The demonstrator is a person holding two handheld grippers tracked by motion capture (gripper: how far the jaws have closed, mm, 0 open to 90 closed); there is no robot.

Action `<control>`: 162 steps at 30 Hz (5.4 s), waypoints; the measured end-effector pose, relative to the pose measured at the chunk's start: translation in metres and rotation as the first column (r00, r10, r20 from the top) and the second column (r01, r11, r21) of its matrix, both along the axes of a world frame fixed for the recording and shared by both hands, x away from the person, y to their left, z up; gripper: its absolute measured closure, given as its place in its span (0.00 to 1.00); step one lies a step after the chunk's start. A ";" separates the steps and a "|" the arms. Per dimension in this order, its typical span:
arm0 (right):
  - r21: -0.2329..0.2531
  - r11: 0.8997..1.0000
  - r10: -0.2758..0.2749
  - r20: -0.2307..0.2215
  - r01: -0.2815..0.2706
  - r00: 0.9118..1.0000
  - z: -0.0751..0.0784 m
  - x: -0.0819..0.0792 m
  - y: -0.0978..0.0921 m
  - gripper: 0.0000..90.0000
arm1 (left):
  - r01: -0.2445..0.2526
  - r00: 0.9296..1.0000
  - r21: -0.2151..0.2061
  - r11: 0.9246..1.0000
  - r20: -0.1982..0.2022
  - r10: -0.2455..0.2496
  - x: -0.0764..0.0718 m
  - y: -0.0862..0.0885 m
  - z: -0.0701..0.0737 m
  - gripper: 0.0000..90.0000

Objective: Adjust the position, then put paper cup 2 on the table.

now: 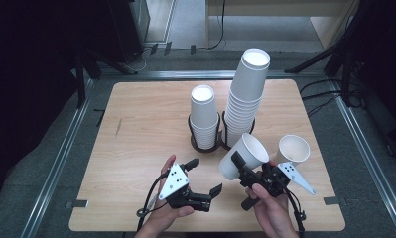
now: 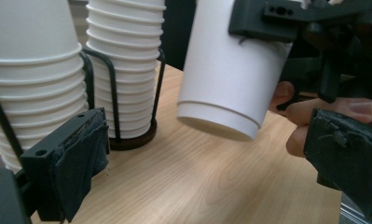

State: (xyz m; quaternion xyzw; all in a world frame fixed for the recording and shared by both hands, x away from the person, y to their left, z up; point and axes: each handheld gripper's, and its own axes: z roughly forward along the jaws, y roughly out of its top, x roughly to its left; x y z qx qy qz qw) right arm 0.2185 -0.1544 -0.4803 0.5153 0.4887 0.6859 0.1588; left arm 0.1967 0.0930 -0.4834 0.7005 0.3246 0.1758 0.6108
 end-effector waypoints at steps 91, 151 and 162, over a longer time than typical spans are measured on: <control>-0.648 0.744 0.280 0.081 -0.162 0.957 -0.060 0.001 0.041 0.00 | -0.313 0.934 0.058 0.948 -0.164 0.319 0.004 0.111 -0.040 0.00; -0.599 0.736 -0.300 0.129 0.316 0.945 -0.058 -0.017 -0.183 0.00 | -0.625 0.728 0.157 0.764 -0.236 0.644 -0.037 0.227 -0.072 0.00; -0.604 0.694 -0.450 0.058 0.391 0.891 -0.062 -0.013 -0.201 0.00 | -0.646 0.713 0.132 0.752 -0.248 0.656 -0.039 0.232 -0.070 0.00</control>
